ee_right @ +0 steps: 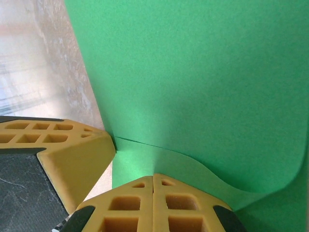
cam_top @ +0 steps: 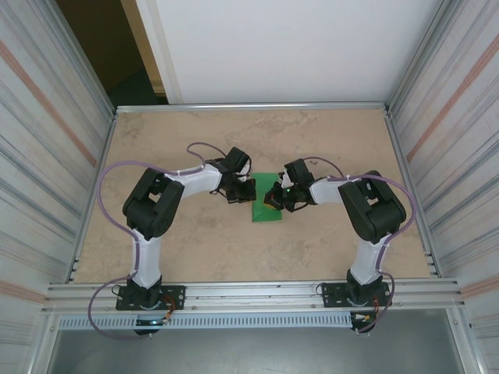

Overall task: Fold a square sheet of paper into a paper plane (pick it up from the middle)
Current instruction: Fold the triangle a second time at the center of the table.

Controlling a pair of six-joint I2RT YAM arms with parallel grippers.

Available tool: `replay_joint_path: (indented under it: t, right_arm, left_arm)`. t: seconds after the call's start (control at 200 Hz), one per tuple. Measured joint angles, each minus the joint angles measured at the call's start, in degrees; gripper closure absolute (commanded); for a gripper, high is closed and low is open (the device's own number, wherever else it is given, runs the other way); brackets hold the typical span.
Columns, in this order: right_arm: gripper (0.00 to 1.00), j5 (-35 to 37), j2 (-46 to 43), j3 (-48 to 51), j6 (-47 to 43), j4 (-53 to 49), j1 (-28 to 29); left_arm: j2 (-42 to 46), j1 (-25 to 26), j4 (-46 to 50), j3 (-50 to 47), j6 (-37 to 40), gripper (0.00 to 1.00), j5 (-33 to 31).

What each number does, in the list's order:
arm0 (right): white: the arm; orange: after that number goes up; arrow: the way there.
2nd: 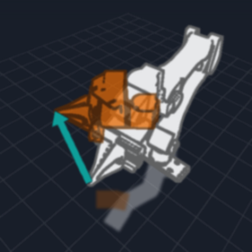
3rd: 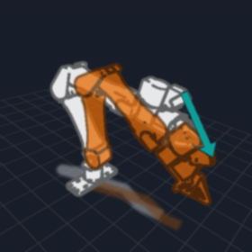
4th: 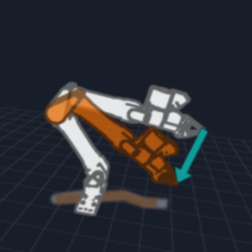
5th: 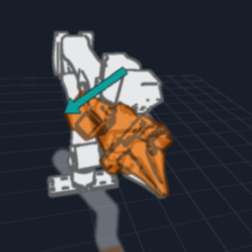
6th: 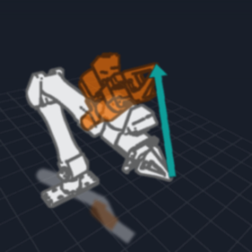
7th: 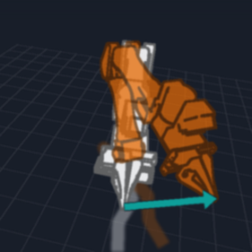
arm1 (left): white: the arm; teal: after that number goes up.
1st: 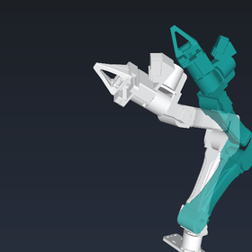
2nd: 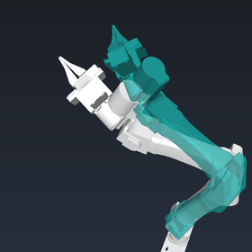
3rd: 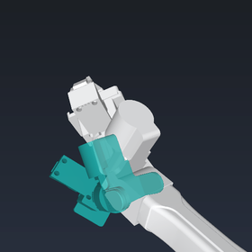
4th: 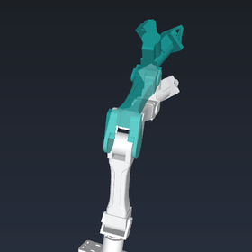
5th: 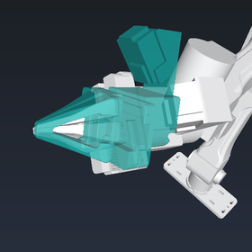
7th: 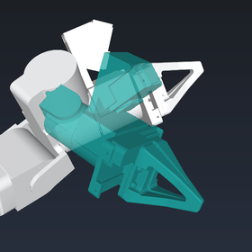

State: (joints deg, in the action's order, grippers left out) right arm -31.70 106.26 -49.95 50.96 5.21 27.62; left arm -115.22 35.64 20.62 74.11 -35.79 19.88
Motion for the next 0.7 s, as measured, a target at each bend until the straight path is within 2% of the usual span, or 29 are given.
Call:
replay_joint_path:
  t: [0.376, 0.576, 0.702]
  right_arm:
    - [0.98, 0.42, -0.07, 1.84, 2.47, 4.42, 0.0]
    - [0.98, 0.61, -0.04, 1.88, 3.02, 4.72, 0.0]
    - [0.98, 0.61, 0.04, 1.88, 3.3, 4.87, 0.0]
  left_arm:
    - [2.12, 0.02, 1.42, 1.6, -1.05, 0.93, 0.02]
    - [10.56, 1.14, -5.49, -6.32, -5.97, 0.93, 1.53]
    - [12.07, 2.27, -9.29, -11.78, -9.35, 0.93, 3.54]
